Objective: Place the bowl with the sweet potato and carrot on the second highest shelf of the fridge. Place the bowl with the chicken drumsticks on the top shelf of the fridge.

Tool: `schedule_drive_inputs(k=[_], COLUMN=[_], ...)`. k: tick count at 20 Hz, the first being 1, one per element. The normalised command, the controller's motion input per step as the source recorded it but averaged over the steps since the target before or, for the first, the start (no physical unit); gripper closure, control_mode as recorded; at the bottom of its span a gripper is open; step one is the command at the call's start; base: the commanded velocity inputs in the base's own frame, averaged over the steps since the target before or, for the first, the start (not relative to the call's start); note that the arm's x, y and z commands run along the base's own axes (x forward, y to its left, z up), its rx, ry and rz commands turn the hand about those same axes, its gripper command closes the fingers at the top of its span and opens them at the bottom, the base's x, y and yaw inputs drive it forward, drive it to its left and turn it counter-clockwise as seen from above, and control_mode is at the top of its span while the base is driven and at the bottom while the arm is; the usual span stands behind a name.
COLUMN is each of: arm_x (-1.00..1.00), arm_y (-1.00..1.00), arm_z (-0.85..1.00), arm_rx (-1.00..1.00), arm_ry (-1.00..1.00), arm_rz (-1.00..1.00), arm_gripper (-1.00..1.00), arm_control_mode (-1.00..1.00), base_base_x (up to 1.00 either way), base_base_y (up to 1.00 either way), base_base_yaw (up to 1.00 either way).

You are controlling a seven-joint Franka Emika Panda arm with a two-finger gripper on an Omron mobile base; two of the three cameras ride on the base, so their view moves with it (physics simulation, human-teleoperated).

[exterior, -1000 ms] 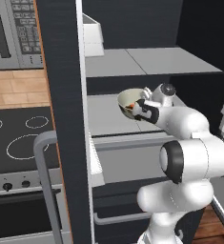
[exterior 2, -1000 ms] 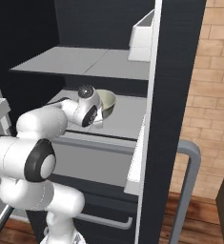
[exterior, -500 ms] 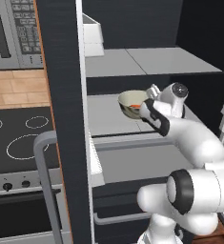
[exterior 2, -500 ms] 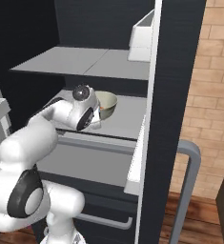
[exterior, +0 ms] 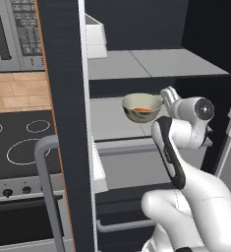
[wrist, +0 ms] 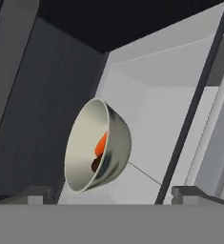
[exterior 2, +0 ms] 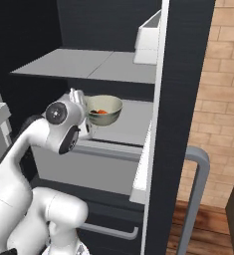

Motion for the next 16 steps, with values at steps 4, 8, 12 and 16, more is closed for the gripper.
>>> schedule_drive_inputs(k=[4,8,12,16], arm_x=[-1.0,-1.0,-0.5,0.0], arm_y=[0.15,0.06,0.02,0.0], arm_z=[1.0,1.0,0.32,0.0], arm_rx=[0.0,0.01,0.0,0.0], arm_ry=[0.01,0.16,0.12,0.0], arm_rz=[-0.03,-0.01,0.0,0.0], arm_gripper=[-1.0,-1.0,-1.0,-1.0], arm_control_mode=[-1.0,-1.0,1.0,1.0], base_base_x=[0.0,0.0,-0.5,-1.0], base_base_y=[0.0,0.0,0.0,0.13], base_base_yaw=[0.0,0.0,0.0,0.05])
